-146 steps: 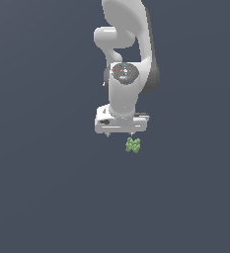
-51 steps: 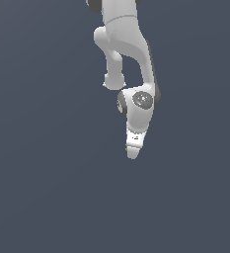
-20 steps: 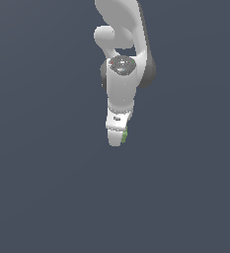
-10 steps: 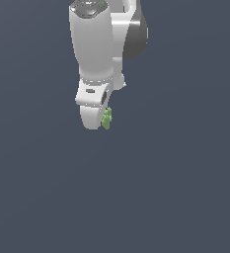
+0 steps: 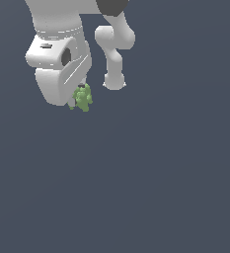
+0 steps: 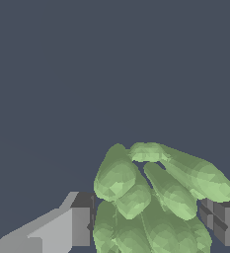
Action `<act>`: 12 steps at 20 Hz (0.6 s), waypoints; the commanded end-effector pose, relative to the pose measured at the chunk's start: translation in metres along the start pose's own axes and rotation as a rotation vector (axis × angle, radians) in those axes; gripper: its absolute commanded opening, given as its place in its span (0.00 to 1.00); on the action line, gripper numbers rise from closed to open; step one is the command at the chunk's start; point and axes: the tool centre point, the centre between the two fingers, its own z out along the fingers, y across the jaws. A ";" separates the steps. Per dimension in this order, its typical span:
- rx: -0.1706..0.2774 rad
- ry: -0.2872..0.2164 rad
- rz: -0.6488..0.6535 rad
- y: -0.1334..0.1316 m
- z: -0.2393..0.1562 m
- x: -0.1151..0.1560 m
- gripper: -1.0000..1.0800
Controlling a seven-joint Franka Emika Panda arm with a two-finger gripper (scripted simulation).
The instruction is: Pick up the object and move it to a goal position.
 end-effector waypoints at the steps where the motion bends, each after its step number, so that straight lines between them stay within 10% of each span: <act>1: 0.001 0.000 -0.001 0.004 -0.021 -0.012 0.00; 12: 0.001 -0.002 0.001 0.022 -0.089 -0.053 0.00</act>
